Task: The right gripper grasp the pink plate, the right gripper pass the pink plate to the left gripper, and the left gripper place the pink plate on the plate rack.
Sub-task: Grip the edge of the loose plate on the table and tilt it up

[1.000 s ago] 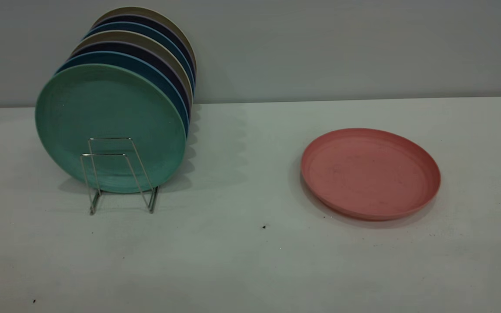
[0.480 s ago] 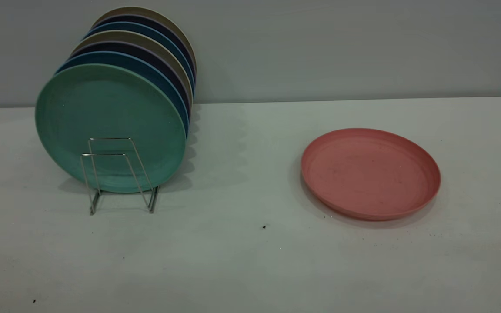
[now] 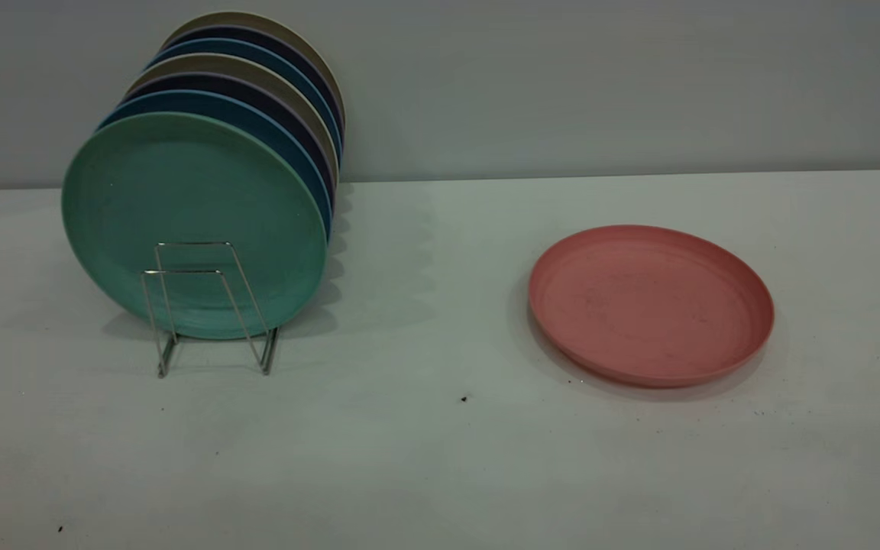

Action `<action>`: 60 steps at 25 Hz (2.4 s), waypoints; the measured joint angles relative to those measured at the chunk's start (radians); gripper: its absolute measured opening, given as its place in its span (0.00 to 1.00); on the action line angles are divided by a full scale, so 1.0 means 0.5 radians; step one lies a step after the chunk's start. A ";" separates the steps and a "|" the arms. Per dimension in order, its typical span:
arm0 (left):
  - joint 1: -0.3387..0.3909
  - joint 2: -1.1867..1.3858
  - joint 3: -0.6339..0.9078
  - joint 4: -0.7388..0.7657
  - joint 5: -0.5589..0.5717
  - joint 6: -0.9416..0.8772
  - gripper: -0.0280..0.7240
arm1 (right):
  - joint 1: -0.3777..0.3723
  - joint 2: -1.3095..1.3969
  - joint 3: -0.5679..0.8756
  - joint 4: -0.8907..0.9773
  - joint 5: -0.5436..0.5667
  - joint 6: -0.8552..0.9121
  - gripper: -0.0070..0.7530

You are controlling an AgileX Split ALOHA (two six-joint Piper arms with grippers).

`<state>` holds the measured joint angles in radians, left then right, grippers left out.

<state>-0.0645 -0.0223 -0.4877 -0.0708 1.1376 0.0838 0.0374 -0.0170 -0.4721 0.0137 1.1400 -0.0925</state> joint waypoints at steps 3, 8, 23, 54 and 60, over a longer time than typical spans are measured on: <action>0.000 0.000 0.000 0.000 0.000 0.000 0.60 | 0.000 0.000 0.000 0.000 0.000 0.000 0.59; 0.000 0.000 -0.012 -0.006 -0.048 0.000 0.60 | 0.000 0.000 0.000 0.025 0.000 0.000 0.59; 0.000 0.757 -0.133 -0.089 -0.605 0.010 0.60 | 0.000 0.507 -0.139 0.201 -0.365 -0.096 0.59; 0.000 2.092 -0.454 -0.824 -0.889 0.680 0.60 | -0.340 4.030 -1.200 1.814 -0.911 -1.573 0.55; 0.000 2.092 -0.454 -0.824 -0.889 0.681 0.60 | -0.347 4.328 -1.369 2.038 -0.995 -1.726 0.55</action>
<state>-0.0645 1.0238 -0.7146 -0.4827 0.6932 0.4244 -0.1359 2.1471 -1.1568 1.0328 0.6424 -0.9555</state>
